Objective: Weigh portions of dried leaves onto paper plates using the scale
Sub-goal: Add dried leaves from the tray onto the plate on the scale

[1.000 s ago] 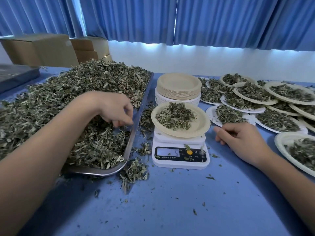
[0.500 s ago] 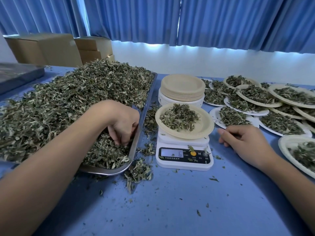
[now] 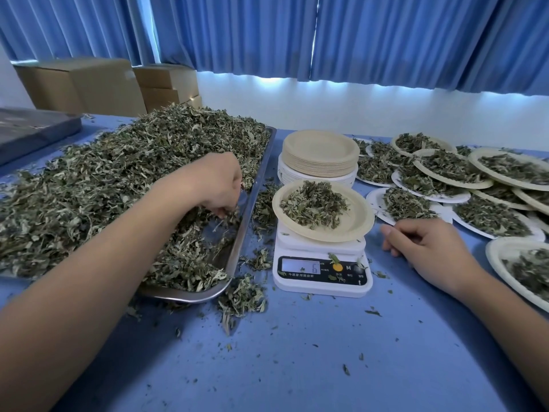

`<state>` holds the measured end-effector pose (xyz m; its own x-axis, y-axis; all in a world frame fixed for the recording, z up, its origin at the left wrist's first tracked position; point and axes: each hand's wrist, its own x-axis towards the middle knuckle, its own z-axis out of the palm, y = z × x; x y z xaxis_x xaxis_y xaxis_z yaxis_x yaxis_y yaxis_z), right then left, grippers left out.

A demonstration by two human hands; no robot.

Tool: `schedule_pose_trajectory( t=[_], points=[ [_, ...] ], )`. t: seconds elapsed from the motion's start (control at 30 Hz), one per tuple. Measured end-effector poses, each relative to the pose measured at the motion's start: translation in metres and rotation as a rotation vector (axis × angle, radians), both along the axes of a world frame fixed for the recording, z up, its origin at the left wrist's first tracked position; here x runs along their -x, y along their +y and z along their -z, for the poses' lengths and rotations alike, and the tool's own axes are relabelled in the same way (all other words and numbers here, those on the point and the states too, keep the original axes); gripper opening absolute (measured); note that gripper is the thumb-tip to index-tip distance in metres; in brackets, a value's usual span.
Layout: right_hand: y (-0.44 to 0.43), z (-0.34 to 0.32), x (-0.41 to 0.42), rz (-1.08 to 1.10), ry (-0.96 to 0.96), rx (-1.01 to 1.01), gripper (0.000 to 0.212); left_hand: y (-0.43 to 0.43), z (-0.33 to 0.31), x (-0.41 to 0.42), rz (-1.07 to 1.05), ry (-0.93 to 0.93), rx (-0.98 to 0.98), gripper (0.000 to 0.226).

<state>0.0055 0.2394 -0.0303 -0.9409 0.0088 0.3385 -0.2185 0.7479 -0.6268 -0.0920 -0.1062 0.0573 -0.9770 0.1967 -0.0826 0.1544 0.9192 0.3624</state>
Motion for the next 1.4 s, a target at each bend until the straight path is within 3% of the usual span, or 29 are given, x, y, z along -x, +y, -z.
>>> schedule_pose_trajectory(
  t=[0.23,0.3,0.47,0.57,0.8,1.03,1.23,1.4],
  points=[
    [-0.002,-0.001,-0.001,-0.002,0.002,0.019,0.036,-0.006,-0.021,0.005,0.059,0.023,-0.377,0.010],
    [-0.002,-0.001,-0.001,-0.005,0.006,0.015,0.038,-0.006,-0.021,0.007,0.082,-0.029,-0.299,0.010],
    [-0.001,-0.001,0.000,-0.009,0.007,0.002,0.036,-0.009,-0.010,0.005,0.181,-0.331,0.117,0.009],
    [-0.001,-0.001,0.000,-0.020,0.008,-0.005,0.035,-0.012,-0.008,-0.003,0.206,-0.374,0.262,0.009],
    [0.000,-0.002,0.000,-0.024,0.002,-0.012,0.035,-0.018,-0.013,-0.026,0.251,-0.391,0.322,0.046],
    [0.000,-0.002,0.001,-0.022,0.015,-0.046,0.033,-0.010,0.010,-0.026,0.175,-0.403,0.299,0.044],
    [0.000,-0.002,0.001,-0.024,0.016,-0.043,0.032,-0.012,0.018,-0.024,0.200,-0.296,0.211,0.018],
    [0.000,-0.001,0.001,-0.021,0.015,-0.033,0.032,-0.017,0.005,-0.028,0.272,-0.289,0.353,0.034]
  ],
)
